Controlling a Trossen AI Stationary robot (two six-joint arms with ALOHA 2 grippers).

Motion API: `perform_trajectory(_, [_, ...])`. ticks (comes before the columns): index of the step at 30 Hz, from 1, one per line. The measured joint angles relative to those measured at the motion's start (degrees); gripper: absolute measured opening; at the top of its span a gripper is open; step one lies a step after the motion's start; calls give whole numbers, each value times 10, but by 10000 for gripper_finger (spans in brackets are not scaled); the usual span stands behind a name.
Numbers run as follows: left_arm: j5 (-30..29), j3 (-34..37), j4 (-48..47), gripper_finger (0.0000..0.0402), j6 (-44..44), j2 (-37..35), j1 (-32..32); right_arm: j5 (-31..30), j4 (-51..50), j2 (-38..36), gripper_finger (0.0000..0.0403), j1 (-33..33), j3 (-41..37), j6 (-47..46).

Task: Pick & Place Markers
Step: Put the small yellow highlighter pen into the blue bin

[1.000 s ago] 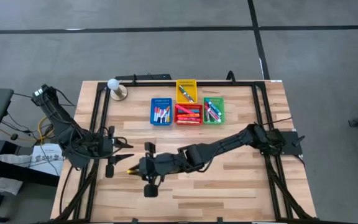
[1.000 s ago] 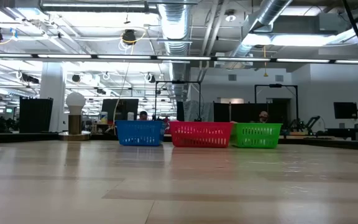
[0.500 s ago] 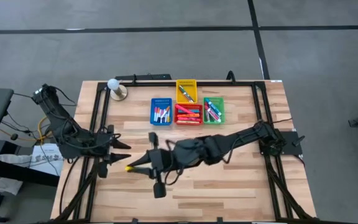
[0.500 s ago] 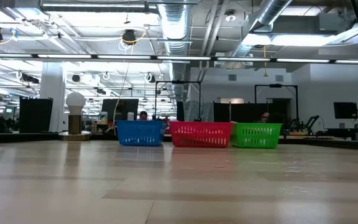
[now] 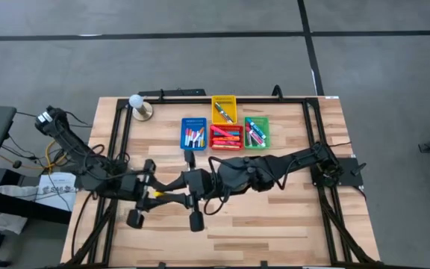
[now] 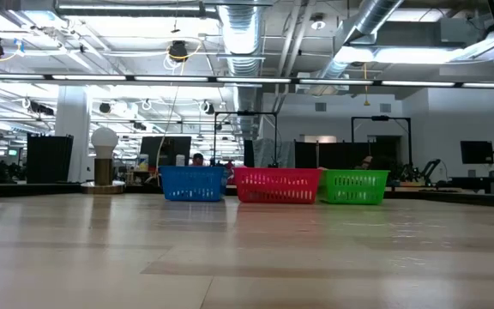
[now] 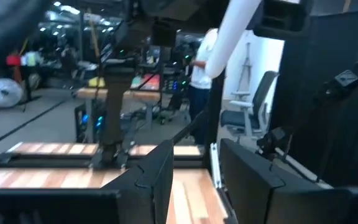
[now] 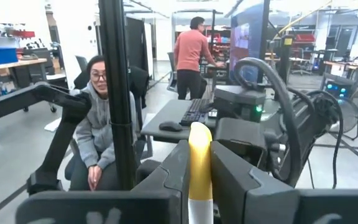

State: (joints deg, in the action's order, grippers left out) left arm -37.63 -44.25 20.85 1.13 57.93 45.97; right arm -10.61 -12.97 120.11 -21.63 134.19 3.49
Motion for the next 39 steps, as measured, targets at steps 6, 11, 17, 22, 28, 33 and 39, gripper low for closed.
perform_trajectory(6, [92,0,76,131,17,35,-22,2,-3,0,30,-6,0,0])
perform_trajectory(11, [103,0,94,134,42,38,-27,2,-28,1,37,-11,0,-7])
perform_trajectory(17, [103,0,107,148,96,38,-27,2,-32,1,35,-16,0,-10])
perform_trajectory(22, [123,0,121,165,111,41,-41,2,-33,1,33,-16,0,-9])
perform_trajectory(28, [157,0,144,176,107,65,-65,1,-39,1,41,-10,0,-9])
perform_trajectory(33, [169,0,180,177,107,72,-74,0,-60,1,33,-7,0,-10])
perform_trajectory(39, [175,0,208,177,124,72,-76,-1,-59,1,41,-7,0,-10])
